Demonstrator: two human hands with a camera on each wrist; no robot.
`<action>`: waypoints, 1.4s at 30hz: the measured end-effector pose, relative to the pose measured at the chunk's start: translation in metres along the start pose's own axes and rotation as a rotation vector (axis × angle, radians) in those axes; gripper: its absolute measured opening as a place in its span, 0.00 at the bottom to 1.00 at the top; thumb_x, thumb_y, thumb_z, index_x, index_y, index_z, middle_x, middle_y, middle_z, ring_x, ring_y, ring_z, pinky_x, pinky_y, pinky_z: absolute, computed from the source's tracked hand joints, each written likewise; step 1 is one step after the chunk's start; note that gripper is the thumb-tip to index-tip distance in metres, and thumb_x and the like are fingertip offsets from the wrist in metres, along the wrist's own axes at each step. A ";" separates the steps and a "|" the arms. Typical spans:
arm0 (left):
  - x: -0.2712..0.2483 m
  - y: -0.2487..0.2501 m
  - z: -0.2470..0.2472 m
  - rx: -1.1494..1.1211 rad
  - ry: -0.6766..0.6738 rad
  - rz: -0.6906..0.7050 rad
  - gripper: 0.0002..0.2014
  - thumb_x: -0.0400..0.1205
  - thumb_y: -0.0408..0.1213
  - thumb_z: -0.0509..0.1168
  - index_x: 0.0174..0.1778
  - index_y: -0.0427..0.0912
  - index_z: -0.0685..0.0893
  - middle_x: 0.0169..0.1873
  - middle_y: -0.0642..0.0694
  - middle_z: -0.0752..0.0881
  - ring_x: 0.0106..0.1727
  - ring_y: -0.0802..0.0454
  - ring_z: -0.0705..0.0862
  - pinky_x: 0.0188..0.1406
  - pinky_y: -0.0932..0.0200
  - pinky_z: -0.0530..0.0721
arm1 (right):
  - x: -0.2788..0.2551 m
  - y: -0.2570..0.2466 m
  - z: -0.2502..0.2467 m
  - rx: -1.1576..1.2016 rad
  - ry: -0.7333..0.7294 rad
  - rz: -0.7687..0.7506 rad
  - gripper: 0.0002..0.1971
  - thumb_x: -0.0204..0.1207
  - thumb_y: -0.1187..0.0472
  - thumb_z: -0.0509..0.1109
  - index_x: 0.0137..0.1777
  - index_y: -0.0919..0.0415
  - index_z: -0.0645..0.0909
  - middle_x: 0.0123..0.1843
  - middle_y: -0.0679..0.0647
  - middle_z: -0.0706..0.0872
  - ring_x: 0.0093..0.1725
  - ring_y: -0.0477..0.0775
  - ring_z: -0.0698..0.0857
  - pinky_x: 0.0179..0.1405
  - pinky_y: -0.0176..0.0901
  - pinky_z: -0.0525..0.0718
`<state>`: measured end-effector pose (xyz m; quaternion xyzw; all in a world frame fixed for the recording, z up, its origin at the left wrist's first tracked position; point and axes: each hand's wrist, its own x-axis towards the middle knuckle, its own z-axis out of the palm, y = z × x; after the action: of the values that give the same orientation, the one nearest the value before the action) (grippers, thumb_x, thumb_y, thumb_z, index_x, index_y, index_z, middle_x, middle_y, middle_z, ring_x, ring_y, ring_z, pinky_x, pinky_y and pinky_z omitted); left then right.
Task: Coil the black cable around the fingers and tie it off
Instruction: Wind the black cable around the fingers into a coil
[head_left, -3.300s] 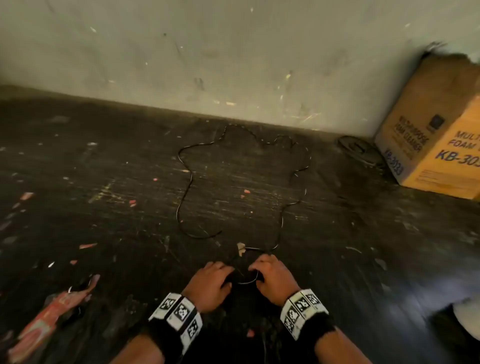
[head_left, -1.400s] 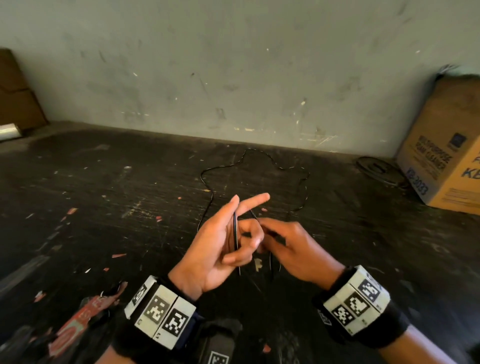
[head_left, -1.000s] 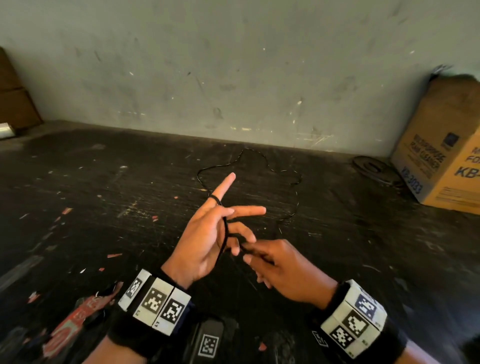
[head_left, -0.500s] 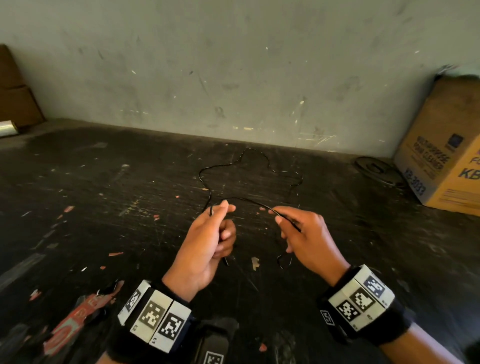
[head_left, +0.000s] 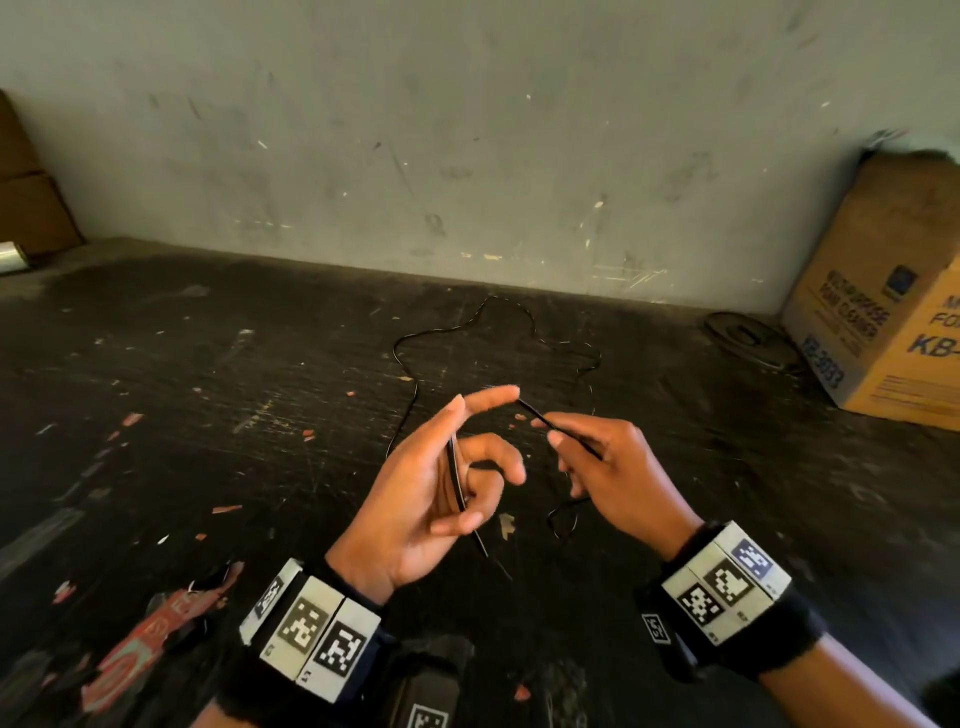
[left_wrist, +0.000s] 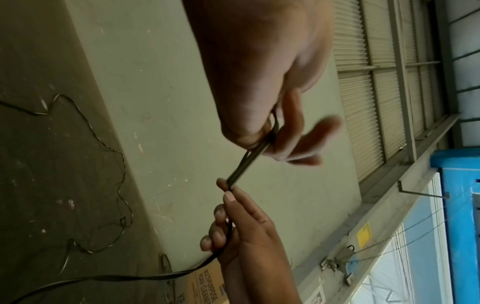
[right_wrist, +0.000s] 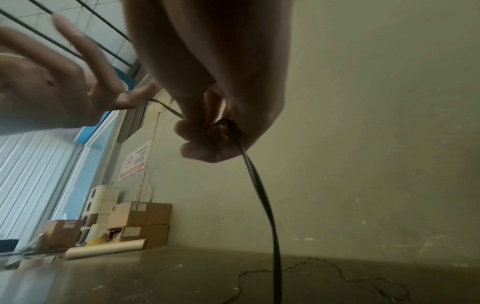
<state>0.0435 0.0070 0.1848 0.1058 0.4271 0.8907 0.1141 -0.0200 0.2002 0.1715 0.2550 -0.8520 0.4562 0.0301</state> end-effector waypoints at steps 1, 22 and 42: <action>0.000 0.000 0.001 0.022 0.006 0.007 0.21 0.86 0.48 0.50 0.70 0.46 0.79 0.36 0.34 0.88 0.15 0.53 0.79 0.07 0.69 0.60 | -0.003 -0.002 0.002 -0.007 -0.023 -0.010 0.14 0.82 0.61 0.63 0.65 0.52 0.81 0.34 0.47 0.82 0.28 0.41 0.82 0.29 0.34 0.83; 0.003 -0.008 -0.028 0.175 0.138 0.074 0.25 0.88 0.35 0.46 0.76 0.68 0.62 0.55 0.31 0.89 0.36 0.41 0.91 0.15 0.60 0.83 | -0.041 -0.064 0.037 -0.237 -0.606 0.038 0.09 0.83 0.57 0.62 0.57 0.59 0.80 0.45 0.55 0.88 0.34 0.39 0.82 0.37 0.33 0.81; -0.025 -0.026 -0.019 0.358 -0.208 -0.160 0.30 0.82 0.58 0.43 0.72 0.48 0.76 0.23 0.42 0.77 0.14 0.57 0.61 0.12 0.67 0.56 | 0.024 -0.133 -0.037 -0.492 -0.542 -0.380 0.05 0.73 0.56 0.74 0.43 0.57 0.88 0.28 0.38 0.79 0.30 0.28 0.80 0.33 0.22 0.74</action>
<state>0.0648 0.0013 0.1506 0.1816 0.5712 0.7732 0.2072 0.0137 0.1599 0.3012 0.5041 -0.8504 0.1415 -0.0514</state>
